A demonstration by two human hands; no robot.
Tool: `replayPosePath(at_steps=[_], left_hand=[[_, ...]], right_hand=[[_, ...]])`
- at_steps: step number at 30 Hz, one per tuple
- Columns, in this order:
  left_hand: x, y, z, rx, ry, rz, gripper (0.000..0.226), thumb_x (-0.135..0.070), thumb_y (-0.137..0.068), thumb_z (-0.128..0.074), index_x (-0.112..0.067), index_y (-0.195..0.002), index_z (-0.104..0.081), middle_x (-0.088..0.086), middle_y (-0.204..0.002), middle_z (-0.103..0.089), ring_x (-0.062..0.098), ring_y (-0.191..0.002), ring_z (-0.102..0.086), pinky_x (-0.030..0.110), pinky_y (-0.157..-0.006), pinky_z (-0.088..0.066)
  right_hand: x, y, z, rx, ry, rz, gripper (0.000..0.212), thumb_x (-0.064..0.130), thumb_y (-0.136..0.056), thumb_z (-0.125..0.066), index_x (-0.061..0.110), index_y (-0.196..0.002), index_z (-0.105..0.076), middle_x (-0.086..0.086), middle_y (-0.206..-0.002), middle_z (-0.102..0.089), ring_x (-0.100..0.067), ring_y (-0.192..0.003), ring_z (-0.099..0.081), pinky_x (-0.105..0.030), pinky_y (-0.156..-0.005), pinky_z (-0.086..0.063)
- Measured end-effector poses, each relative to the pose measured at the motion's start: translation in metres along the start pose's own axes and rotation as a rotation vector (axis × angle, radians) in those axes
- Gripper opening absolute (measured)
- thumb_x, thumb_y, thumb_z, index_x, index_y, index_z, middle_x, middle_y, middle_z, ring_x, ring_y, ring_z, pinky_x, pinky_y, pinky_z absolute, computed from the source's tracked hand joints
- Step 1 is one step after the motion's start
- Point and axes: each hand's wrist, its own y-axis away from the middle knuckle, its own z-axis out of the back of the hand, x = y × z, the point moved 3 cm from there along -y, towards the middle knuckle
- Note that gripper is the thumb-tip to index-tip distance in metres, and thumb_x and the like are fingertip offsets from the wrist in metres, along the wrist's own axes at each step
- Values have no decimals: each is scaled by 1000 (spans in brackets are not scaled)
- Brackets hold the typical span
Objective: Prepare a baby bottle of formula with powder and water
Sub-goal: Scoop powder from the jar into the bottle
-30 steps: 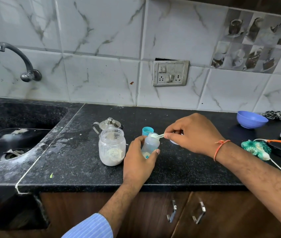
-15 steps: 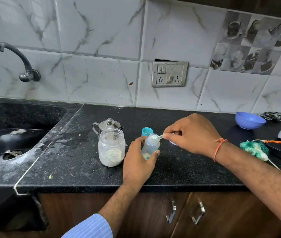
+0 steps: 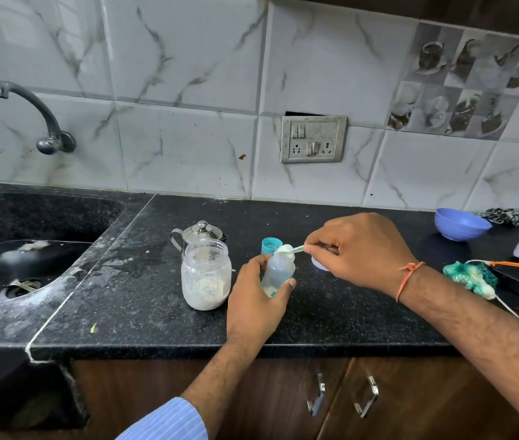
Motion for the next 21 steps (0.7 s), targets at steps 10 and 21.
replayPosePath(at_steps=[10,21], left_hand=[[-3,1,2,-4,7,0,60,-49,-90,-88,-35,-142,-59,-21,-131,-64,-8,-109,-57,3,-84,-40],[-3,1,3,-4,39,14,59,-47,-91,-88,-34,-141,-59,-20,-132,-65,-1,-118,-59,12,-93,-45]], right_hand=[[-3,7,-1,-61,-67,-6,6,36,-91,-79,36,-88,-84,24,-61,-41,-3,-56,-44,-17,-52,-35],[-3,9,-8,-12,-47,23,8,39,-94,-75,38,-89,-81,22,-61,-41,-4,-56,-44,-17,-51,-28]])
